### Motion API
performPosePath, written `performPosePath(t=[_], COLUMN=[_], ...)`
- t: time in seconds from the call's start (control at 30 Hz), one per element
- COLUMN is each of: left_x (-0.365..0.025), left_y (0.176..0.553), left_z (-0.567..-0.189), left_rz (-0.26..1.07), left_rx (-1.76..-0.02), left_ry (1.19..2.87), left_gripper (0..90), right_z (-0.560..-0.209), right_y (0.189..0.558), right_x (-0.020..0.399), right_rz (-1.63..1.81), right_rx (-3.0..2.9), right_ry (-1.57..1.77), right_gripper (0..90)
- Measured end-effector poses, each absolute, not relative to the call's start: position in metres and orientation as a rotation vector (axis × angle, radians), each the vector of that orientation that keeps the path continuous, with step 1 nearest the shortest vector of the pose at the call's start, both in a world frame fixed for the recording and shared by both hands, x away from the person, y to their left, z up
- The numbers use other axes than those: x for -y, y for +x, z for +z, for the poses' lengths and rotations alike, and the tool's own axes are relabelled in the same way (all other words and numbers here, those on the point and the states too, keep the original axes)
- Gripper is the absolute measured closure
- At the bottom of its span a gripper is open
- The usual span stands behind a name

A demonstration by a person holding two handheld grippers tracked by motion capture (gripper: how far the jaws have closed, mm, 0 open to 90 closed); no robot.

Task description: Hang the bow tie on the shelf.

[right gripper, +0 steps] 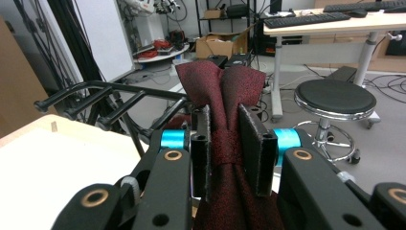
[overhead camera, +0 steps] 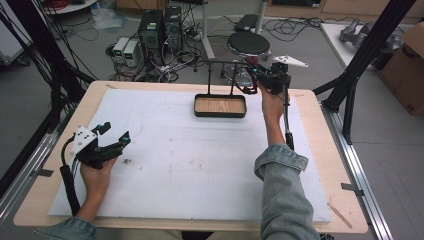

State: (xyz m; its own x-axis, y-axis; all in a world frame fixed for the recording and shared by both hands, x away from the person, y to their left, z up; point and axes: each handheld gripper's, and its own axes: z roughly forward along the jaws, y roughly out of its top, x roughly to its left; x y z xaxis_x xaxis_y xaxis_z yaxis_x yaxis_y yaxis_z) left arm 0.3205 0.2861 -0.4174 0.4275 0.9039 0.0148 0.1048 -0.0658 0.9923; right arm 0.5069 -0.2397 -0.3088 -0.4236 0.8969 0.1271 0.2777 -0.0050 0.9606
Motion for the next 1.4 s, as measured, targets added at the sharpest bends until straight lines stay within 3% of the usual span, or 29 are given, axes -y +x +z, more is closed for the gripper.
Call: performPosePath(t=[0.93,1.4], left_x=[-0.287,-0.288], left_y=[0.320,0.319], left_z=[-0.417,-0.417], left_rz=[0.848,0.854], left_rx=[-0.938,-0.945], left_ry=[1.499,1.495], left_gripper=[22.7,22.6], right_z=[-0.321,-0.303], right_y=[0.516,0.496], right_x=[0.253,0.253], right_rz=[1.491,1.476], right_rx=[-1.695,-1.690], right_ry=[1.304,1.264], right_gripper=[69.1,43.0])
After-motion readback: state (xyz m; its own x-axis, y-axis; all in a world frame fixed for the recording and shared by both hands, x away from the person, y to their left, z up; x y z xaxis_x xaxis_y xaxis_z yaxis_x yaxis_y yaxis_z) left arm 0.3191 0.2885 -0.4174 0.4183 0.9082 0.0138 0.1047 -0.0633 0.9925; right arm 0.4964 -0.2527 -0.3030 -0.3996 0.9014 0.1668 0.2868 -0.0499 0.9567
